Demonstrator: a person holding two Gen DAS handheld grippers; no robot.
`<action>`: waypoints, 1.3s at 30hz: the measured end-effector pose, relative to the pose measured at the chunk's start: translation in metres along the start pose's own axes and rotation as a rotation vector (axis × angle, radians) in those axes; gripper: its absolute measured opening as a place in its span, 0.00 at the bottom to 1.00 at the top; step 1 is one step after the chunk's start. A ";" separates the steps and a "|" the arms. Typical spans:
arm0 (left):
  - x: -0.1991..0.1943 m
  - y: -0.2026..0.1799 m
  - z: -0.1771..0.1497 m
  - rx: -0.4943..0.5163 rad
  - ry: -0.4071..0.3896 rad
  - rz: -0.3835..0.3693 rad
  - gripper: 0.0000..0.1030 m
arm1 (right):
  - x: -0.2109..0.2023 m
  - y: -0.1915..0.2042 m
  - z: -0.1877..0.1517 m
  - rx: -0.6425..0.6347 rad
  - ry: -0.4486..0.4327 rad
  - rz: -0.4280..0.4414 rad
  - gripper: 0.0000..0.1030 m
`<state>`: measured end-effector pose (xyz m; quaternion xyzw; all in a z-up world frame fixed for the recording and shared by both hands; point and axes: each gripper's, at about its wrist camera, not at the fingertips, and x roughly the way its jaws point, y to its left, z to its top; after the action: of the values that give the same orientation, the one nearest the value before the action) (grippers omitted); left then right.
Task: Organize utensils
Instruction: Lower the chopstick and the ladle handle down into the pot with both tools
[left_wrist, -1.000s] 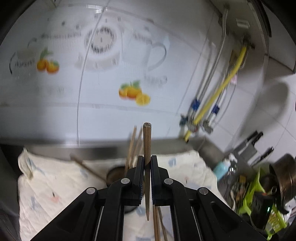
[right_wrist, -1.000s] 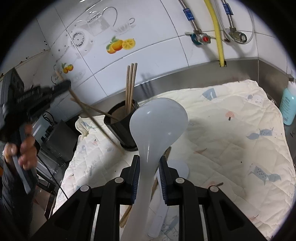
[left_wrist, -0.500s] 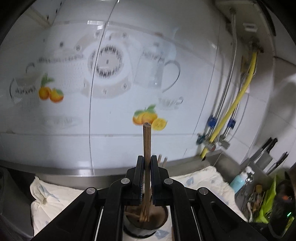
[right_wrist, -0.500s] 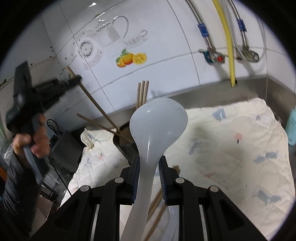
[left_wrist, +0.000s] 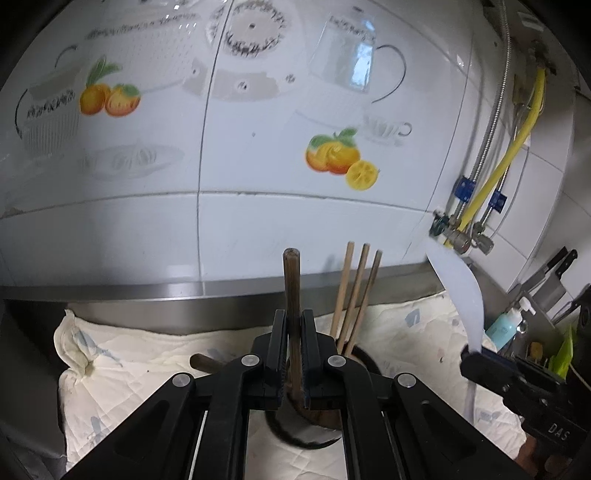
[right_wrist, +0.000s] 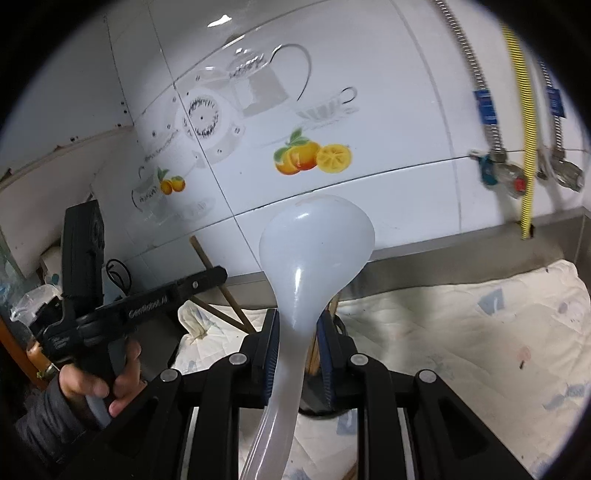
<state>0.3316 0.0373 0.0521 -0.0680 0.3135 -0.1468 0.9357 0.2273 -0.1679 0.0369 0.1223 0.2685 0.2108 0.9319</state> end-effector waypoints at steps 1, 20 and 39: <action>0.000 0.002 0.000 0.000 -0.001 -0.005 0.06 | 0.003 0.002 0.000 -0.001 0.000 0.003 0.23; 0.008 0.025 0.003 -0.062 0.048 -0.052 0.09 | 0.060 0.006 0.019 -0.139 -0.115 -0.049 0.23; 0.007 0.038 -0.009 -0.114 0.049 -0.067 0.10 | 0.097 0.001 0.011 -0.262 -0.198 -0.132 0.23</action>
<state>0.3409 0.0708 0.0326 -0.1278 0.3419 -0.1614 0.9169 0.3080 -0.1240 0.0028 0.0021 0.1531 0.1690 0.9736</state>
